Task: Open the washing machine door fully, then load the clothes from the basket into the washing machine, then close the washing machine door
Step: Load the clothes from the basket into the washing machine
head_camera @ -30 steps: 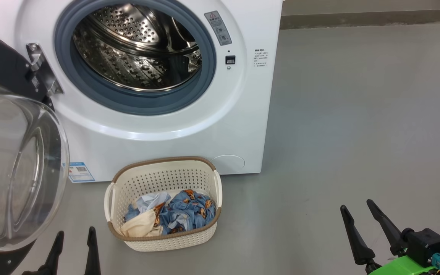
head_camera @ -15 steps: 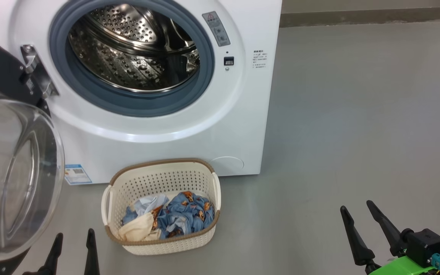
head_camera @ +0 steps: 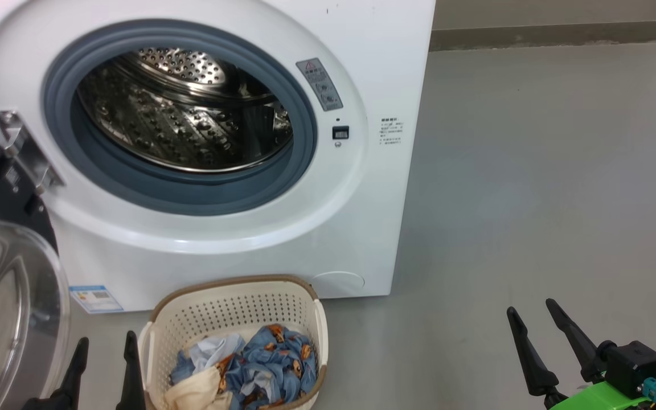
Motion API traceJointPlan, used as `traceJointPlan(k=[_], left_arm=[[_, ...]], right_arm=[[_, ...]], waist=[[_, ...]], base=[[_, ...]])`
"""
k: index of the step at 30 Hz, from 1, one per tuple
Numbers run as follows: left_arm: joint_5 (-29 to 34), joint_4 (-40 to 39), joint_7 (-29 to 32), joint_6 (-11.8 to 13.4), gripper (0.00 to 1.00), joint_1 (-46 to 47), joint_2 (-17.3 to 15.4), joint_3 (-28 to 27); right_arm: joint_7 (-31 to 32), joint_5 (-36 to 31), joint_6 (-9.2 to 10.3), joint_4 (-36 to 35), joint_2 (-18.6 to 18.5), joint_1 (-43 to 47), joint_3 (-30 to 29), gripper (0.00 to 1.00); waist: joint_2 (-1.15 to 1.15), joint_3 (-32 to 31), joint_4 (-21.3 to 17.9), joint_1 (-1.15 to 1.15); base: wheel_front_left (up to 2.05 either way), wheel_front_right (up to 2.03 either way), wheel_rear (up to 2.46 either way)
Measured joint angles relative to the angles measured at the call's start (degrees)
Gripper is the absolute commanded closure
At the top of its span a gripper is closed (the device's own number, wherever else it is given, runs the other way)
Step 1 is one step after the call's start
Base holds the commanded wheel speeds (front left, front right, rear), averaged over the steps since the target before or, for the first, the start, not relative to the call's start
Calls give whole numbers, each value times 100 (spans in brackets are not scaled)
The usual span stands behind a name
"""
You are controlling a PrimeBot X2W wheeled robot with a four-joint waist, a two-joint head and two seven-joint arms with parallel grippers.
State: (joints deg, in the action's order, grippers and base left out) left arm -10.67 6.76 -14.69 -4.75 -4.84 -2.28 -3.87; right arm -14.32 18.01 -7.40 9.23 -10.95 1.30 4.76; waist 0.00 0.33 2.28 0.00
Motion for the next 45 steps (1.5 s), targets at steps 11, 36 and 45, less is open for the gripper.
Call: traceJointPlan(k=[11, 36, 45], left_arm=[[40, -18, 0, 2, 0, 15, 0, 45], [-21, -93, 0, 70, 0, -3, 0, 265], [-79, 55, 1, 69, 0, 37, -2, 504]], right_arm=[[0, 21, 0, -1, 0, -3, -7, 0], [0, 19, 0, -35, 10, -2, -16, 0], [0, 20, 0, -70, 8, -65, -62, 0]], waist=[[0, 44, -8, 0], [0, 158, -20, 0], [0, 531, -18, 0]], base=[[46, -46, 0], [0, 0, 0], [0, 0, 0]])
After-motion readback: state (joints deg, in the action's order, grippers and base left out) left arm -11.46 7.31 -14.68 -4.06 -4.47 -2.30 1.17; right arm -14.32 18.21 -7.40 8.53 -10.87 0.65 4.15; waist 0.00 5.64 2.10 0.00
